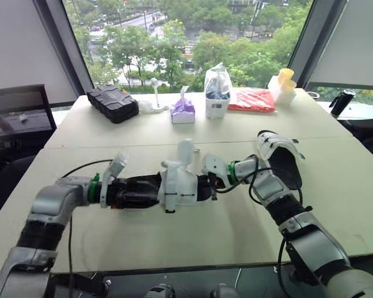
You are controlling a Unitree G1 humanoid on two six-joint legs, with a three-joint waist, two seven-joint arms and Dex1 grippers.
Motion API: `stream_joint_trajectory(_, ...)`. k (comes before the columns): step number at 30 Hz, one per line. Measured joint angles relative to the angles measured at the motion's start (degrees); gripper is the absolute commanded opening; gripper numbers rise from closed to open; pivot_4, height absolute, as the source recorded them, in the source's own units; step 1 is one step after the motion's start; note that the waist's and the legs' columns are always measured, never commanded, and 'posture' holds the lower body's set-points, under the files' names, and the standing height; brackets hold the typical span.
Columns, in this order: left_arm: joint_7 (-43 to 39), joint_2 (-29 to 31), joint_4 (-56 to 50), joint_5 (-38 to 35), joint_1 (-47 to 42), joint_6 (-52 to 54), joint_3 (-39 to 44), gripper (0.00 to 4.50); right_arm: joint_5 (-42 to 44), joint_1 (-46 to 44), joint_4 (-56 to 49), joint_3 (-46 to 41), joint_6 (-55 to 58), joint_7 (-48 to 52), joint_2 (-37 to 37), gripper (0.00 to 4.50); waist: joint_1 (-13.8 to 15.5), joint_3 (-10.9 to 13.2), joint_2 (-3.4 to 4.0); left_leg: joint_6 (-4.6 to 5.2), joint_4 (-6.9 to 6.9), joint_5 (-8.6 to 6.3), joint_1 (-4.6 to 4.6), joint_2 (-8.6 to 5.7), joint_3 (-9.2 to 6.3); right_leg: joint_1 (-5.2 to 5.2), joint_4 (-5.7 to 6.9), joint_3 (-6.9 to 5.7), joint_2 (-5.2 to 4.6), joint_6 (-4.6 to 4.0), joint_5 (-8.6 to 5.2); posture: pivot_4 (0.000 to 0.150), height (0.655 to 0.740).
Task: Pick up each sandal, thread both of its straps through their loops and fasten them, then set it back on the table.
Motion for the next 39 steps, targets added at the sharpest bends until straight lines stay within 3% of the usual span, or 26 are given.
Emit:
stream_joint_trajectory(6, 4.72, -2.15, -3.73, 0.41, 7.41, -3.47, -0.43, 4.16, 0.00, 0.20, -0.12, -0.11, 0.04, -0.03, -0.38, 0.00, 0.40, 0.00, -0.01, -0.06, 0.05, -0.05, 0.01, 0.01, -0.03, -0.04, -0.01, -0.03, -0.02, -0.17, -0.09, 0.150, 0.7400)
stream_joint_trajectory(15, 8.79, -6.07, -3.09, 5.15, 8.70, -14.20, -2.84, 4.16, 0.01, 0.25, -0.35, -0.09, 0.04, 0.02, -0.37, 0.00, 0.35, 0.00, -0.01, -0.06, 0.01, -0.05, 0.00, 0.00, 0.00, 0.00, -0.02, -0.03, -0.04, -0.17, -0.09, 0.150, 0.7400)
stream_joint_trajectory(26, 12.98, -10.50, -4.64, 6.23, 6.92, -14.45, -5.80, 4.16, -0.01, 0.26, -0.39, -0.09, 0.11, 0.09, -0.40, 0.00, 0.39, 0.00, -0.01, -0.03, 0.02, -0.03, 0.00, -0.01, 0.00, 0.10, -0.03, -0.04, -0.04, -0.03, -0.02, 0.150, 0.7400)
stream_joint_trajectory(29, 14.20, -12.17, -5.31, 6.68, 6.18, -14.36, -7.78, 3.35, 0.00, 0.26, -0.49, -0.02, 0.12, 0.05, -0.18, 0.00, 0.31, 0.00, -0.01, 0.03, 0.00, 0.01, 0.00, 0.00, 0.01, 0.11, -0.02, -0.04, -0.04, -0.03, -0.01, 0.150, 0.7400)
stream_joint_trajectory(35, 14.50, -11.34, -5.59, 6.30, 6.13, -13.11, -7.51, 0.21, 0.00, 0.26, -0.60, 0.02, 0.27, 0.03, -0.20, 0.00, 0.27, 0.00, -0.01, 0.03, -0.02, 0.01, 0.00, 0.00, 0.01, 0.11, -0.03, -0.04, -0.03, -0.04, -0.02, 0.150, 0.7400)
stream_joint_trajectory(39, 13.53, -9.04, -7.81, 5.06, 7.67, -10.38, -7.55, 0.04, 0.01, 0.26, -0.65, 0.02, 0.28, 0.02, 0.00, 0.00, 0.18, 0.00, 0.00, 0.04, -0.07, 0.01, 0.00, 0.01, 0.01, 0.08, -0.03, -0.03, -0.04, -0.05, -0.03, 0.150, 0.7400)
